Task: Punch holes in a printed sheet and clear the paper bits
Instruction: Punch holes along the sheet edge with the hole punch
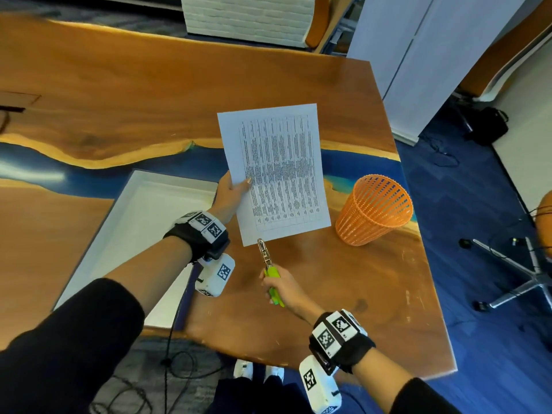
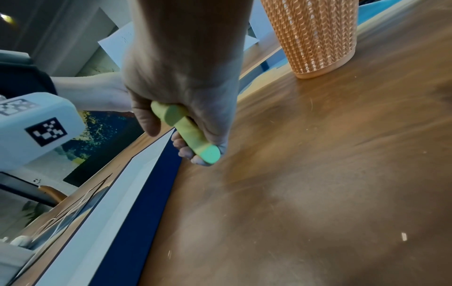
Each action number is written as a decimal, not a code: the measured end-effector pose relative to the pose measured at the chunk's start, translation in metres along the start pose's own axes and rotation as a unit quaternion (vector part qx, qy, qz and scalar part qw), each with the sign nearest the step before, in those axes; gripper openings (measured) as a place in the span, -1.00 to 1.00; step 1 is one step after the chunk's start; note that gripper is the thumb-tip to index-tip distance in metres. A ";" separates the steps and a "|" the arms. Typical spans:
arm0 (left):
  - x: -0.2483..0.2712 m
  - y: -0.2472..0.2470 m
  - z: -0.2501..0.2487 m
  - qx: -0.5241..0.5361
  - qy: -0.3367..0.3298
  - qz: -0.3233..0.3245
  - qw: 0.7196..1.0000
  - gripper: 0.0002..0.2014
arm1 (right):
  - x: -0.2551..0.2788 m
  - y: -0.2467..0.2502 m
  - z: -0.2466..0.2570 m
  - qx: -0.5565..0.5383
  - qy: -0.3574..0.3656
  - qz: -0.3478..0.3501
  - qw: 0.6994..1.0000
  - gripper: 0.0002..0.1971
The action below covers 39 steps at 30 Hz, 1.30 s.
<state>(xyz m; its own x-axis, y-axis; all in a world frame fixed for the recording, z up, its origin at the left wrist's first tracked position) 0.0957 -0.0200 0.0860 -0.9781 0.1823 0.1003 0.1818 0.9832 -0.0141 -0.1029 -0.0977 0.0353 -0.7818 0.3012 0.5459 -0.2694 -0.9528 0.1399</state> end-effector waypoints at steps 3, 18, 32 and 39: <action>0.001 -0.003 0.004 0.011 0.007 -0.011 1.000 -0.58 | 0.002 -0.001 -0.001 -0.003 0.001 0.003 1.000 -0.83; 0.002 -0.006 0.007 0.028 0.016 -0.015 0.999 -0.58 | 0.004 0.000 -0.009 -0.040 0.005 0.009 0.999 -0.81; 0.011 -0.009 0.016 0.014 0.023 -0.008 1.000 -0.59 | 0.002 -0.001 -0.009 0.000 0.003 0.002 1.000 -0.88; 0.011 -0.011 0.027 0.012 0.054 -0.023 0.998 -0.60 | 0.001 -0.005 -0.014 0.005 0.000 -0.032 0.999 -0.89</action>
<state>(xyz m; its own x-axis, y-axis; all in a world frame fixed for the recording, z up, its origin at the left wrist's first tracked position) 0.0805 -0.0292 0.0609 -0.9685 0.1371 0.2078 0.1338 0.9905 -0.0303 -0.1106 -0.0924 0.0239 -0.7634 0.3608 0.5358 -0.3123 -0.9322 0.1828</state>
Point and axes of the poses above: each hand's wrist, its own x-axis away from the middle knuckle, its own y-axis out of the back of the hand, z = x × y, the point moved 1 cm from there along -x, towards the middle knuckle, and after that the axes turned 13 degrees about -z, right-handed, at the moved point
